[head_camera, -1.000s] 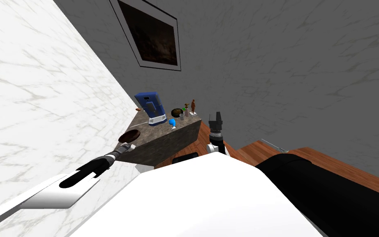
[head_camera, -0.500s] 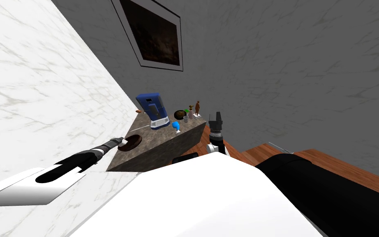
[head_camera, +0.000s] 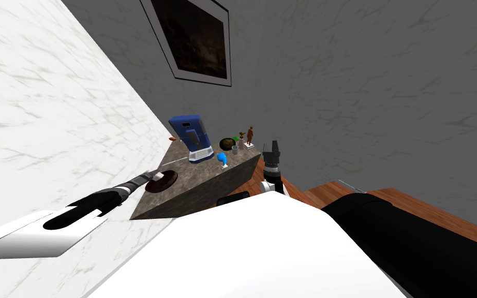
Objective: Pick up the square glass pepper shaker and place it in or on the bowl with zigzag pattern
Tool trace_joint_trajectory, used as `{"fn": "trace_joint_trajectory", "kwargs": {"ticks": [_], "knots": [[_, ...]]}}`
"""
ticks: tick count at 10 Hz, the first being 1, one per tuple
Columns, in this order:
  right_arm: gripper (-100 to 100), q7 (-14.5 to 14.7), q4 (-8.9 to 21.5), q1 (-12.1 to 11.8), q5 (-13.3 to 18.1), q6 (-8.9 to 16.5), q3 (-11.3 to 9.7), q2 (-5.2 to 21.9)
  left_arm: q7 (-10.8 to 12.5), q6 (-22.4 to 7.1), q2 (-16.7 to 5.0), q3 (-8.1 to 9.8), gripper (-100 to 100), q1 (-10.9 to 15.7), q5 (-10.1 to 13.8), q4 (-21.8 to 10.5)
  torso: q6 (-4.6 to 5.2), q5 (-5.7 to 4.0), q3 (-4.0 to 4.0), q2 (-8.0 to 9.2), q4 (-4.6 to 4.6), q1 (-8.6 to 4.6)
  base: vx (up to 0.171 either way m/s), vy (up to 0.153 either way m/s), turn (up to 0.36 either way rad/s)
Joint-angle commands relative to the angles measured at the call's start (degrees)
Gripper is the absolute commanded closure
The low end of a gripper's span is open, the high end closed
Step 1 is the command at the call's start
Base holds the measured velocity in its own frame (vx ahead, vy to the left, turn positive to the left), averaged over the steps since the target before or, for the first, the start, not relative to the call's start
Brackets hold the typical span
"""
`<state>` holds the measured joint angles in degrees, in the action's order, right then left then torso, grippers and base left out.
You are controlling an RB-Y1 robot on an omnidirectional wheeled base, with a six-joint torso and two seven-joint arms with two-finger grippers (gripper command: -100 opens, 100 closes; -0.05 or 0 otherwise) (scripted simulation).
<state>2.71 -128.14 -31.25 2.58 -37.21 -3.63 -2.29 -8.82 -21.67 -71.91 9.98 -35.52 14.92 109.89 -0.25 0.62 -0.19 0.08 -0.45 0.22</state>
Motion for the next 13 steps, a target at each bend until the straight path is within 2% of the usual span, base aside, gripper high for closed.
{"fn": "trace_joint_trajectory", "kwargs": {"ticks": [1, 2, 3, 11, 12, 13], "knots": [[0, 0.0, 0.0, 0.0, 0.0, 0.0, 0.0, 0.0, 0.0, 0.0, 0.0, 0.00, -100, 0.0, 0.0, 0.0, 0.00, 0.00, 0.00, 0.00, 0.00, 0.00, 0.000, 0.000, 0.000], [0, 0.0, 0.0, 0.0, 0.0, 0.0, 0.0, 0.0, 0.0, 0.0, 0.0, 0.00, 0, 0.0, 0.0, 0.0, 0.00, 0.00, 0.00, 0.01, 0.00, 0.00, 0.000, 0.000, 0.000], [0, 0.0, 0.0, 0.0, 0.0, 0.0, 0.0, 0.0, 0.6, -1.4, -2.0, 1.40, -100, -0.5, 1.3, 2.1, 0.00, 0.00, 0.01, 0.01, 0.00, 0.00, 0.008, 0.012, 0.101], [0, 0.0, 0.0, 0.0, 0.0, 0.0, 0.0, 0.0, 3.1, -7.2, -10.0, 6.98, -100, -2.4, 6.3, 10.5, -0.01, 0.02, -0.02, -0.03, -0.01, 0.06, 0.011, 0.011, 0.081], [0, 0.0, 0.0, 0.0, 0.0, 0.0, 0.0, 0.0, 2.9, -6.6, -9.6, 6.39, -100, -2.1, 6.0, 9.6, 0.01, 0.00, -0.02, -0.03, -0.01, 0.00, 0.000, 0.000, 0.000], [0, 0.0, 0.0, 0.0, 0.0, 0.0, 0.0, 0.0, 2.9, -6.7, -9.7, 6.45, 0, -2.1, 6.1, 9.7, 0.01, 0.01, -0.01, 0.00, -0.01, -0.01, 0.000, 0.000, 0.000]]}}
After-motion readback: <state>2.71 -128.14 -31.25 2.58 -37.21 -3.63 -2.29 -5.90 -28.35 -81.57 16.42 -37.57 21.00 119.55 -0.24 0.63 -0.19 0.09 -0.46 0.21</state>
